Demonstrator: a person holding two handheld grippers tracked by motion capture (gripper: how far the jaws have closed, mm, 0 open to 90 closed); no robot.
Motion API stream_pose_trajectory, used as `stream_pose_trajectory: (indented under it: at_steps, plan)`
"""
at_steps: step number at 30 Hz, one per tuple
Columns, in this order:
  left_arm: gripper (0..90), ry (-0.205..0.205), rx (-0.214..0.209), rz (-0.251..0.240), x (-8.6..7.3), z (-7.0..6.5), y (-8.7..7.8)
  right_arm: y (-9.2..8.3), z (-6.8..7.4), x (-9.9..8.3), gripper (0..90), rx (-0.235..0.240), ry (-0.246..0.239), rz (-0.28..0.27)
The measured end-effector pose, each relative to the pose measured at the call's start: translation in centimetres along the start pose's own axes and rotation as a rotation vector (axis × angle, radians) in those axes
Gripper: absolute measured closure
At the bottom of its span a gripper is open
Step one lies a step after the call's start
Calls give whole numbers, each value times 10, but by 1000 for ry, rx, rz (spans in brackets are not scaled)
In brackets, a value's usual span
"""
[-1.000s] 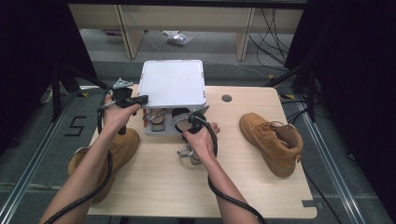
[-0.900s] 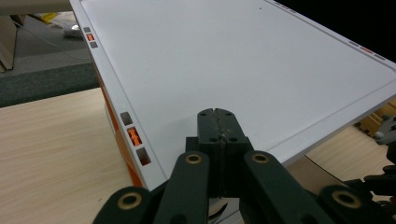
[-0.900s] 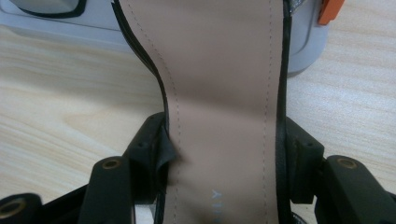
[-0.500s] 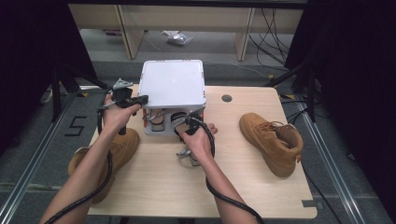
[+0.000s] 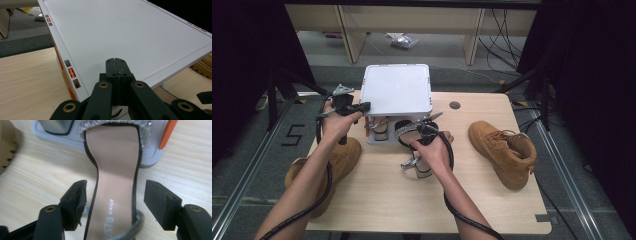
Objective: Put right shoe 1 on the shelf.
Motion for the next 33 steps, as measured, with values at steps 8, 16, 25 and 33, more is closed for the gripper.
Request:
stream_pose_trajectory:
  at_steps: [8, 16, 25, 33]
  plan:
    - [896, 8, 3, 6, 0, 0, 0, -34, -10, -8, 704, 23, -29, -21]
    - [896, 8, 4, 6, 0, 0, 0, -39, -23, -32, 894, 12, -40, 55]
    - [896, 5, -4, 2, 0, 0, 0, -30, -26, -60, 900, 41, -70, 133]
    - [896, 14, 3, 11, 0, 0, 0, -20, -26, -82, 900, 19, -119, 213]
Point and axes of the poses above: each handheld gripper's, and its own axes: y roughly forward along the jaws, x roughly out of its top, z roughly to its left, the point moved 5 cm from there along y, roughly forward along the jaws, and after that the axes turned 3 degrees about z, right-handed, at the moved point
